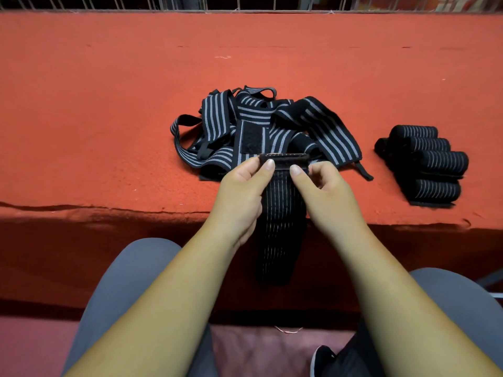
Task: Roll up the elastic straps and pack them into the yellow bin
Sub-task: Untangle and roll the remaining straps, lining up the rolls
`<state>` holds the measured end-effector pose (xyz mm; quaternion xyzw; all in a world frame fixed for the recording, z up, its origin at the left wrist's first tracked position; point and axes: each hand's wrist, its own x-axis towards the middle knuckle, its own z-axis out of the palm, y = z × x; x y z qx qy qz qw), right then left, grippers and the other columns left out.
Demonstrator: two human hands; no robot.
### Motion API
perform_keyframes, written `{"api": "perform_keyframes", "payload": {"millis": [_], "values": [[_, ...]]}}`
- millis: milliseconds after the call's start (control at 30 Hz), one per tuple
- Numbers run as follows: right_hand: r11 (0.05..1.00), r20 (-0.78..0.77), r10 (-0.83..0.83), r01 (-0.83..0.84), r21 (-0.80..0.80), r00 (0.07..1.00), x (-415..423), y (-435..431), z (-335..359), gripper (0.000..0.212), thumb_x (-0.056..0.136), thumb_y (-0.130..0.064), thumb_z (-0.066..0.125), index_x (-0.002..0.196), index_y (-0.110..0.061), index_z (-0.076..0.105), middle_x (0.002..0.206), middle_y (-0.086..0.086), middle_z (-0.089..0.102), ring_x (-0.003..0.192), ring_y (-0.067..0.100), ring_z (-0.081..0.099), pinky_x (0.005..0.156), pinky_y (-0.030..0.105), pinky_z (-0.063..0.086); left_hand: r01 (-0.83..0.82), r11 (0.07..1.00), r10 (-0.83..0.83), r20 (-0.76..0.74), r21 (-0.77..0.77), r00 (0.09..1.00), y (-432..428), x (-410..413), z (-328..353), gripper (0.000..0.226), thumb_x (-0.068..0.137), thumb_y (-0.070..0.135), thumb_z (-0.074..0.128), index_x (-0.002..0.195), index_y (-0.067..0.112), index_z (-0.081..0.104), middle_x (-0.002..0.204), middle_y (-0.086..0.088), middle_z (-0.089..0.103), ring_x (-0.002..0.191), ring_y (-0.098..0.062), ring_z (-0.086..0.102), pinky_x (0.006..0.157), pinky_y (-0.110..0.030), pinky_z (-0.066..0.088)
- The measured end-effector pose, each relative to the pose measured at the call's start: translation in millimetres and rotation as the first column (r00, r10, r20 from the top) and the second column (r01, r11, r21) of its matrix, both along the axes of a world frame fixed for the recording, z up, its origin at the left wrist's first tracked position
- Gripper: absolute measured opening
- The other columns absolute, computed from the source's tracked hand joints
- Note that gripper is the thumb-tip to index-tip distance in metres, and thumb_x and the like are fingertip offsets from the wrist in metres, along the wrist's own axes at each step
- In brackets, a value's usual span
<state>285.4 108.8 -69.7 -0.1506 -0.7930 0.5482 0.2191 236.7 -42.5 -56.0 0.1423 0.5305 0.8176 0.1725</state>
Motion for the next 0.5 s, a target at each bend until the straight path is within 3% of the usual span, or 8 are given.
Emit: {"api": "perform_keyframes", "payload": {"millis": [133,200,267,433,500], "values": [[0.986,0.043,0.141,-0.136,-0.098,0.989,0,-8,-1,0.021,0.108,-0.044,0.063,0.112,-0.025,0.072,0.103,-0.014,0.079,0.093,-0.002,0.072,0.086,0.031,0.054,-0.034,0.999,0.034,0.012,0.029,0.999,2,-7,6,0.03,0.115,0.012,0.05,0.133,-0.004,0.068,0.126,-0.024,0.076,0.122,-0.038,0.074,0.11,-0.05,0.057],[0.975,0.057,0.199,-0.192,-0.109,0.978,0,-13,-2,0.026,0.106,-0.047,0.06,0.119,-0.029,0.073,0.113,-0.013,0.08,0.108,0.005,0.074,0.101,0.042,0.057,-0.075,0.996,0.074,0.032,0.048,0.997,4,-11,7,0.029,0.114,0.012,0.052,0.132,-0.004,0.069,0.126,-0.024,0.076,0.121,-0.038,0.074,0.11,-0.053,0.057],[0.962,0.053,0.244,-0.235,-0.137,0.968,0,-16,-2,0.03,0.105,-0.047,0.056,0.123,-0.03,0.074,0.118,-0.01,0.081,0.114,0.011,0.075,0.108,0.051,0.055,-0.108,0.993,0.106,0.051,0.046,0.993,5,-14,6,0.028,0.113,0.012,0.054,0.13,-0.002,0.071,0.124,-0.023,0.077,0.119,-0.037,0.075,0.109,-0.054,0.058],[0.957,0.018,0.235,-0.228,-0.182,0.972,-2,-12,-1,0.022,0.112,-0.034,0.056,0.114,-0.024,0.076,0.113,-0.004,0.082,0.11,0.019,0.077,0.103,0.052,0.057,-0.163,0.984,0.159,-0.057,-0.069,0.986,4,-20,0,0.021,0.111,0.013,0.06,0.122,0.01,0.077,0.119,-0.015,0.08,0.116,-0.033,0.076,0.106,-0.049,0.059],[0.953,0.013,0.213,-0.204,-0.224,0.977,-3,-10,-1,0.022,0.11,-0.036,0.061,0.105,-0.019,0.074,0.103,-0.003,0.081,0.095,0.019,0.075,0.089,0.048,0.056,-0.223,0.966,0.206,-0.138,-0.127,0.969,1,-24,-3,0.019,0.108,0.01,0.064,0.117,0.019,0.078,0.111,-0.008,0.08,0.105,-0.023,0.076,0.099,-0.042,0.061]]}}
